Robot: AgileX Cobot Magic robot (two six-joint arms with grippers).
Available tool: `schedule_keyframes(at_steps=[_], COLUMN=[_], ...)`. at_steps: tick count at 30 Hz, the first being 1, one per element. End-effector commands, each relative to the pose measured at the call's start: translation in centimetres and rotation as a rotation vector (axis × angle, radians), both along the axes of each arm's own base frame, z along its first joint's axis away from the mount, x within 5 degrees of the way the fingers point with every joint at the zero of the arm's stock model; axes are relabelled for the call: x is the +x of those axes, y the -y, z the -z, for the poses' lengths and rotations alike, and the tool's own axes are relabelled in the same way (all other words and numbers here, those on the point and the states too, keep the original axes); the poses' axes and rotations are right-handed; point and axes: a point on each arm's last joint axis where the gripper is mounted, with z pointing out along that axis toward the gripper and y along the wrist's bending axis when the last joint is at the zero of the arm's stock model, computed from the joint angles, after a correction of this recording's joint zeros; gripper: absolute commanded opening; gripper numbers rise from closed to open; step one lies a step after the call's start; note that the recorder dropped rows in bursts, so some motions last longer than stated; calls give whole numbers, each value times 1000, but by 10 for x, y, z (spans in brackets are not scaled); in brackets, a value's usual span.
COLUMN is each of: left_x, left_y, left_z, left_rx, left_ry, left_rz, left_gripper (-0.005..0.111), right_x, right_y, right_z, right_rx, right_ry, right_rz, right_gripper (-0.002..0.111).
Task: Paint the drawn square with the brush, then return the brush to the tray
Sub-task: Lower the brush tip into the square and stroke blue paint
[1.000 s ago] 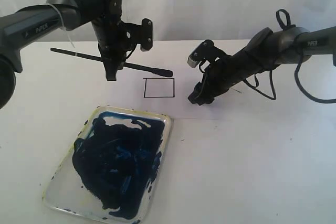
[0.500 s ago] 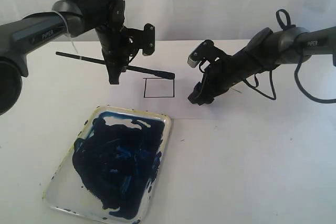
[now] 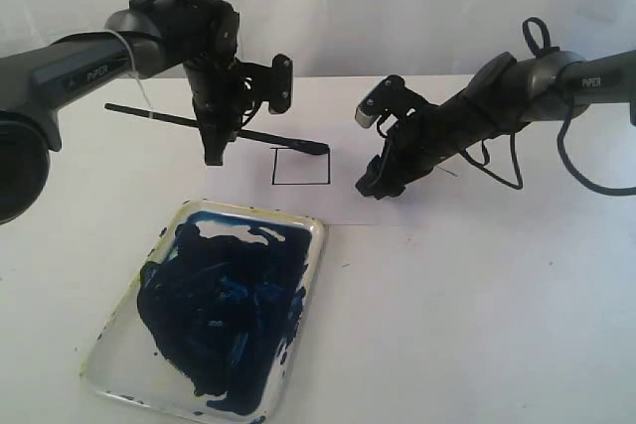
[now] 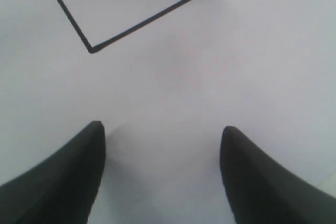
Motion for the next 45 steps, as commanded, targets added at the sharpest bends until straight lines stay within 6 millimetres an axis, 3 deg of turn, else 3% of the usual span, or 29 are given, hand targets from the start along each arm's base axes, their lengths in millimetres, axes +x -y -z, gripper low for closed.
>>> schedule_keyframes(at_steps=[1,22,30,45], left_x=[-2,1,4,-1], left_y=[-4,-15,-3,4], left_z=[-1,-6,-10,-1], left_rx=[68,193,10,-12], left_ry=[-16,33,75,0], left_rz=[-5,-13,-57,22], left_gripper=[0,0,0,0], right_x=[-2,-2,-2,-2], right_y=[0,0,0,0], right_z=[11,11,11,11], right_rx=[-21,-21,-19,-19], right_ry=[-26,-25,-29,-29], right_rz=[-27,-26,-19,-19], right_gripper=[60,60,60,60])
